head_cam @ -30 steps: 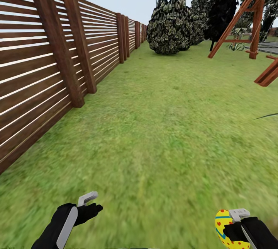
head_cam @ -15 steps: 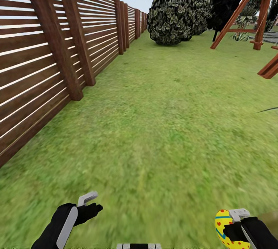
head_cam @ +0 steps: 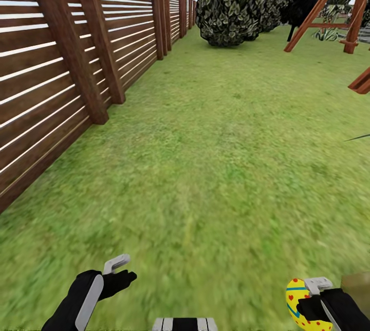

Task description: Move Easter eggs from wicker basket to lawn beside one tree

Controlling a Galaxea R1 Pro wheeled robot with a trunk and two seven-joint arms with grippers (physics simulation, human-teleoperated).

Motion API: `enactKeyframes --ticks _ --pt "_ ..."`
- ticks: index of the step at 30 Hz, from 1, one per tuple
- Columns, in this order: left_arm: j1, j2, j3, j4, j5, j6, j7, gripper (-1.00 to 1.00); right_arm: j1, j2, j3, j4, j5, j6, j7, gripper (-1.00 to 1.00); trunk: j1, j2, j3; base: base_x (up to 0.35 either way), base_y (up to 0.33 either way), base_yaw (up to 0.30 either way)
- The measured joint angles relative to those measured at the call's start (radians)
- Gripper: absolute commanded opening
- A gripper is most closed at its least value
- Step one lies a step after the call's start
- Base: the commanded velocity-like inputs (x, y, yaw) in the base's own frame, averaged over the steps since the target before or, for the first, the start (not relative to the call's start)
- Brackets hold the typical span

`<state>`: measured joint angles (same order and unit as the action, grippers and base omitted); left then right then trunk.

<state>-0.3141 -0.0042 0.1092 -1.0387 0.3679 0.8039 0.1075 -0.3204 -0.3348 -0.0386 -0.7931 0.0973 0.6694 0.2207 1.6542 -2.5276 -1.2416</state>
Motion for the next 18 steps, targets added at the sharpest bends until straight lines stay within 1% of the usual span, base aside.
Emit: enactKeyframes --ticks 18 --pt "0.0 0.0 0.0 0.0 0.0 0.0 0.0 1.0 0.0 0.0 0.0 0.0 0.0 0.0 0.0 -1.0 0.008 -0.004 -0.07 0.0 0.0 0.0"
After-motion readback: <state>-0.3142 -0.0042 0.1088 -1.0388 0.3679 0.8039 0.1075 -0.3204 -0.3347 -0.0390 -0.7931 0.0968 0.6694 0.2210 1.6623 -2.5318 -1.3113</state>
